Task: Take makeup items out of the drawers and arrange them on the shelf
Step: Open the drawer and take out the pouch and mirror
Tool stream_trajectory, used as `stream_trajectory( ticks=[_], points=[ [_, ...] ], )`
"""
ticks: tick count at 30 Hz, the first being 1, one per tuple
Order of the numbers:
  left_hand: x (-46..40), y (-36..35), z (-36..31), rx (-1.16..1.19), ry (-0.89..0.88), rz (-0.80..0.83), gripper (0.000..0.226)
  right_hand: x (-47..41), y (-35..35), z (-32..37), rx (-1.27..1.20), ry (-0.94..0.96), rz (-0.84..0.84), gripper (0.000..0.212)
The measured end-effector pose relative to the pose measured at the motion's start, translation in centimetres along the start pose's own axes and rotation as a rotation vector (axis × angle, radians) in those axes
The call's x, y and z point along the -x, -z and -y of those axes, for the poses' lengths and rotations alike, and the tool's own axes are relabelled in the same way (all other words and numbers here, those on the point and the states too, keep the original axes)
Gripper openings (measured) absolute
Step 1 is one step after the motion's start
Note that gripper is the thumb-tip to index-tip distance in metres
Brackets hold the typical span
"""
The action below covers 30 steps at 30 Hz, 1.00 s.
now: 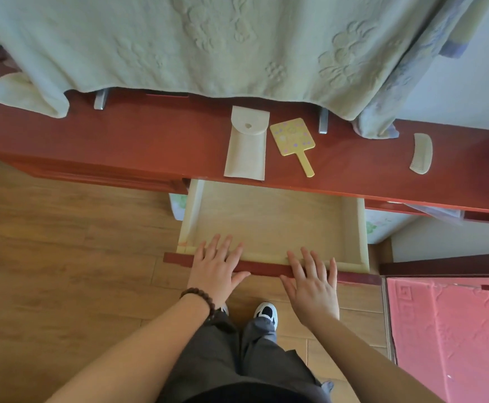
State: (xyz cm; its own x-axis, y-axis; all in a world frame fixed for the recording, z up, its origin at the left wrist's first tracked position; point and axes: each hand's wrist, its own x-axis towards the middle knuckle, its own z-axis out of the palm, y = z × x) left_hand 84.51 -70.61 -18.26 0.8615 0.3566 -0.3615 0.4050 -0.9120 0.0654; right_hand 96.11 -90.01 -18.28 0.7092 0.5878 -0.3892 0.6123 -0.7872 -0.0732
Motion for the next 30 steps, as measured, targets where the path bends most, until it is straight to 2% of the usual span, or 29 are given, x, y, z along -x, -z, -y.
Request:
stream_trajectory(
  ticks=[4, 8, 13, 15, 18, 21, 30],
  points=[
    [-4.0, 1.6, 0.6, -0.014, 0.019, -0.032, 0.071, -3.9, 1.9, -0.2, 0.019, 0.012, -0.052, 0.069],
    [-7.0, 2.0, 0.6, -0.004, 0.081, -0.096, 0.075, -5.5, 3.0, 0.3, -0.060, -0.070, -0.162, 0.065],
    [-7.4, 1.3, -0.7, 0.161, 0.269, -0.253, 0.086, -4.0, 1.4, 1.2, -0.157, -0.140, -0.231, 0.070],
    [-6.7, 1.3, -1.4, 0.287, 0.388, -0.272, 0.095, -3.4, 0.8, 1.8, -0.327, -0.271, -0.195, 0.081],
    [-5.5, 1.4, -2.0, 0.571, 0.637, -0.270, 0.116, -4.0, 1.1, 2.0, -0.732, -0.517, -0.151, 0.106],
    [-5.4, 1.4, -2.1, 0.797, 0.794, -0.205, 0.129, -6.1, 1.9, 2.0, -0.939, -0.608, -0.168, 0.119],
    [-8.2, 3.2, -1.3, 1.071, 0.736, -0.237, 0.129, -10.0, 3.6, 1.7, -1.003, -0.650, -0.140, 0.123]
  ],
)
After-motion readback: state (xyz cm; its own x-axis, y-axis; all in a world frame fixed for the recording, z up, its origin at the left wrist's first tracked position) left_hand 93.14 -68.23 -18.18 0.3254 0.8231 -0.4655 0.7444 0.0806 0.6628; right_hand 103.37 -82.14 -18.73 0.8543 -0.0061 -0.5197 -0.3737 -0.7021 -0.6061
